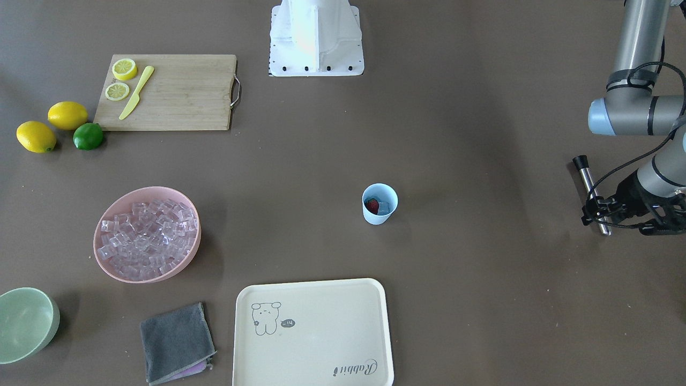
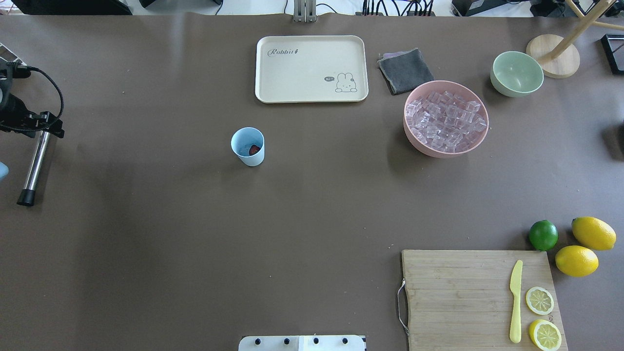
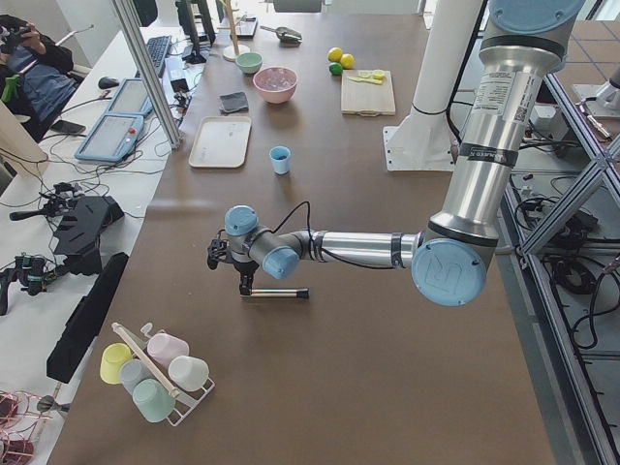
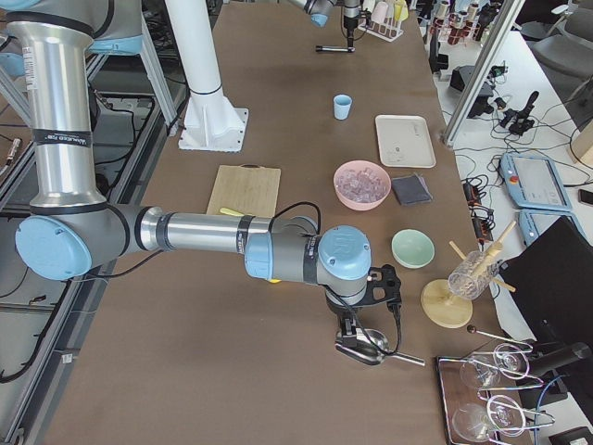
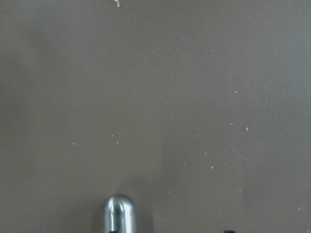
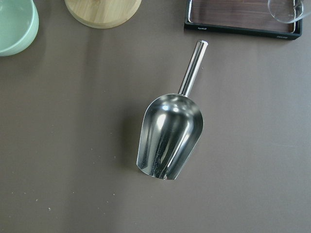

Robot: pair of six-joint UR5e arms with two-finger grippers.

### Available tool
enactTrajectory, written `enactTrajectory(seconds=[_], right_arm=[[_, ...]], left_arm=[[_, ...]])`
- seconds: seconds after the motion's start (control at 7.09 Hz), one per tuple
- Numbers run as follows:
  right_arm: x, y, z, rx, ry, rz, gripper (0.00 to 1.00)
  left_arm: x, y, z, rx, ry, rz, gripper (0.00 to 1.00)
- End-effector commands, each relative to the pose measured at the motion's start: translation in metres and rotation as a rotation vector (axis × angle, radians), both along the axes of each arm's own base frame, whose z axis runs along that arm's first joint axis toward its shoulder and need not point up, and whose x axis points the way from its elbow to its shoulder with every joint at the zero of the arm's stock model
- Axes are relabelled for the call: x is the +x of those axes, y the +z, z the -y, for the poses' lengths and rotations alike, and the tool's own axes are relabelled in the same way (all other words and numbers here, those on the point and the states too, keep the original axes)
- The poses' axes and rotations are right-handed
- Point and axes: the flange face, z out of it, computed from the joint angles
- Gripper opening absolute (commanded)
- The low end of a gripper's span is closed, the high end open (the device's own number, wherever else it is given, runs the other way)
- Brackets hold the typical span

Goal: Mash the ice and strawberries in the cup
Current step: 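Grasp the steel muddler rod upright with the left gripper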

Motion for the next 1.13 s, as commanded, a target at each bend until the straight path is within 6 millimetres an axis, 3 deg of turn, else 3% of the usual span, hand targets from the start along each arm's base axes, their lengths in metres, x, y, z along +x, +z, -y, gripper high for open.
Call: enactTrajectory(seconds=[0.0, 0.14, 0.28, 0.85, 0.99], right_arm=[[-0.002, 0.000, 0.003, 0.000, -0.006, -0.005, 1.00], [-0.002, 0.004, -0.001, -0.007, -0.006, -0.004, 1.00], [-0.002, 0.005, -0.002, -0.009, -0.004, -0.004, 1.00], [-0.001, 0.005, -0.004, -0.008, -0.001, -0.002, 1.00], [-0.001, 0.005, -0.004, -0.008, -0.001, -0.002, 1.00]], left_arm=[[-0.010, 0.018, -0.013, -0.012, -0.007, 0.006, 0.69], [-0.006, 0.020, -0.019, 0.004, 0.002, -0.005, 0.46], [-0.006, 0.022, -0.021, 0.005, 0.004, -0.003, 0.41], [-0.001, 0.019, -0.021, 0.021, 0.008, -0.006, 0.40], [0.001, 0.025, -0.025, 0.025, 0.015, -0.004, 0.31]])
